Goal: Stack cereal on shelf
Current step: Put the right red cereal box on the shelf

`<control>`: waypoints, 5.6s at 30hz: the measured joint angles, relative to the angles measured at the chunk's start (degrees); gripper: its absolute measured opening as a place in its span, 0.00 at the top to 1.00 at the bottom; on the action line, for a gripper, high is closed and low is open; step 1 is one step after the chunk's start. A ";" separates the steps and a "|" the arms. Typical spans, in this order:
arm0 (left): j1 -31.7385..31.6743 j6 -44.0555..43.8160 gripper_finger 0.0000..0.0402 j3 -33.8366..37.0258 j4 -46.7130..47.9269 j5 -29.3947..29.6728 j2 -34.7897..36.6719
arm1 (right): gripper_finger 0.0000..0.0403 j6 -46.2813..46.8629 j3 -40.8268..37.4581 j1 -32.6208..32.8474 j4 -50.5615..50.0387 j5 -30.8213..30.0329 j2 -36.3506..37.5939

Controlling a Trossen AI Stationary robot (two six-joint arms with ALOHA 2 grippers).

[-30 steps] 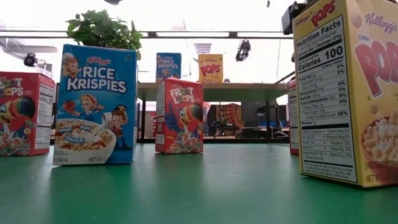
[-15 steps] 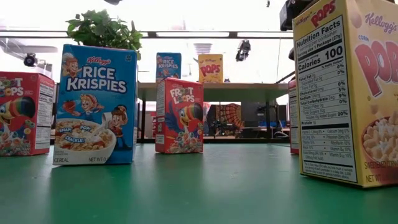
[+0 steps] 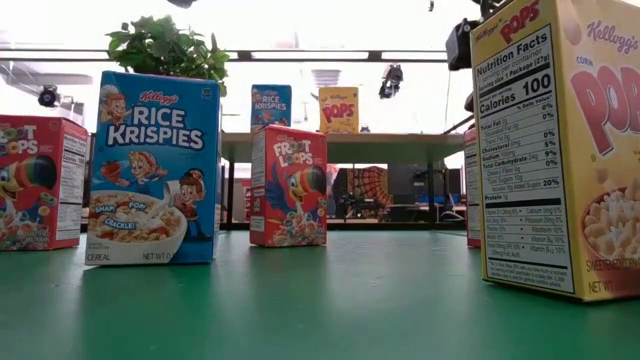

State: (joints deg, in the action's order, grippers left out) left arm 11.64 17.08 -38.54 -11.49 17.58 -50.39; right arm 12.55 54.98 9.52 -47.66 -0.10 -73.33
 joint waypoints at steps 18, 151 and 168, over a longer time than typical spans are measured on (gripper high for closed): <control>0.00 -0.02 0.46 0.00 -0.01 0.00 0.00 | 0.46 0.50 -0.02 0.00 0.03 0.07 -0.79; 0.02 -0.67 0.46 -0.02 0.04 -0.04 0.00 | 0.55 -39.25 71.30 -42.71 -40.31 1.68 -25.98; 0.02 -0.65 0.46 -0.02 0.04 -0.04 0.00 | 0.55 -42.81 71.25 -43.73 -38.92 1.66 -33.14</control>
State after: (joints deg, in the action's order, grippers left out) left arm 11.65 16.43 -38.57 -11.44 17.54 -50.39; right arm -30.26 126.23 -34.21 -86.59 1.56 -106.46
